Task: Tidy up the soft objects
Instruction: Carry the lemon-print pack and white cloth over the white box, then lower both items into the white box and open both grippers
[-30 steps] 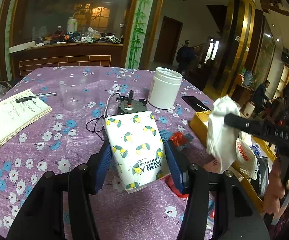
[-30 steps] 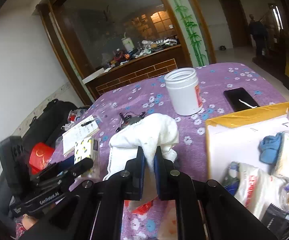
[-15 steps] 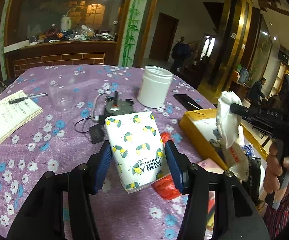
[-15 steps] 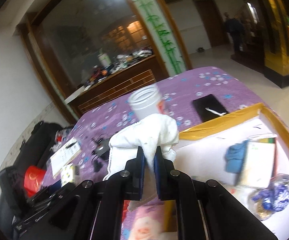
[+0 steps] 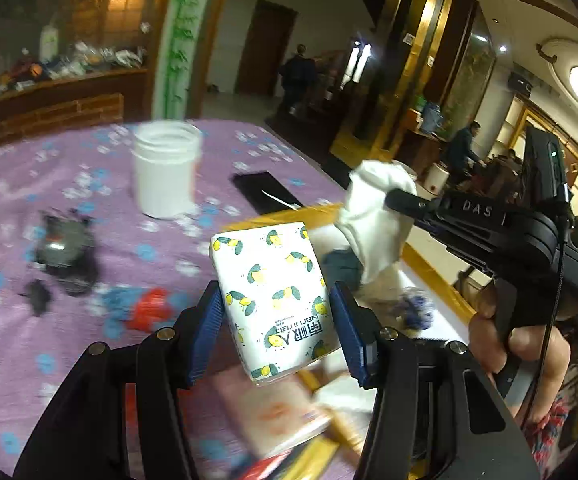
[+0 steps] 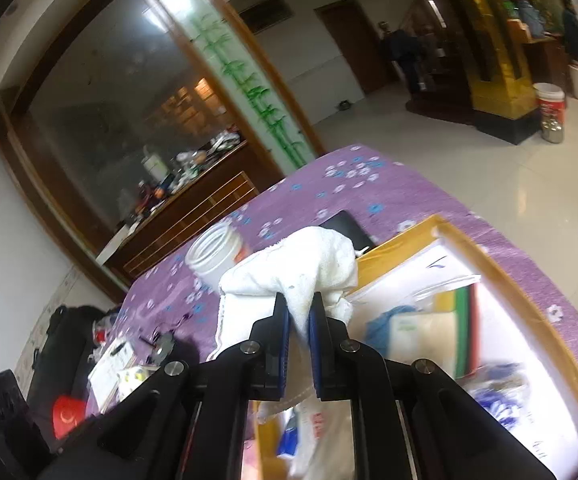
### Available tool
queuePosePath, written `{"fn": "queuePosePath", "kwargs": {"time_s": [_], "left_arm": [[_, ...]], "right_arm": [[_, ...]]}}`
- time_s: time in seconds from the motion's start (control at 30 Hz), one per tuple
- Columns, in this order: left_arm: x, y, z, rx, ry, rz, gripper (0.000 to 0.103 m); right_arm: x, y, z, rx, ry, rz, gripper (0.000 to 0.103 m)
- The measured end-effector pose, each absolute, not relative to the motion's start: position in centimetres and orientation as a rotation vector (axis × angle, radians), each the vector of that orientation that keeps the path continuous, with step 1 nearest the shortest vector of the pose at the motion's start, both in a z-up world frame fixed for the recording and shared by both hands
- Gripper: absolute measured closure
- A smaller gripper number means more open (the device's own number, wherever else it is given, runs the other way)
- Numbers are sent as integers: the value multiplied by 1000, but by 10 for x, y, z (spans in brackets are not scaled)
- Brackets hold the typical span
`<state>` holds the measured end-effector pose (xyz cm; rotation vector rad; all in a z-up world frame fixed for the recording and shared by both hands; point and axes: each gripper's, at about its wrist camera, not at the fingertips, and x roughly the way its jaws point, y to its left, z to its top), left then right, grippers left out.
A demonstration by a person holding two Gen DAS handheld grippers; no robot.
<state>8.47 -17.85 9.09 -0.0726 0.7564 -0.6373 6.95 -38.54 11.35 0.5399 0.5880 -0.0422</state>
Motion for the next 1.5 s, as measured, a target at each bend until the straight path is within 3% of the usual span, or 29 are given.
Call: {"fn": "queuePosePath", "kwargs": {"time_s": [0.33,1.27,1.5], "left_arm": [[85,-235,64,-74,849,-717,51],[74,-247,61,-59,777,-767,50],[72,-248,62,-51,766,-767,48]], "right_arm": [[75,-425,105,558,627,-224,93],[93,-423,70,525,795,-271,93],[94,-421,67,513,814,-270,89]]}}
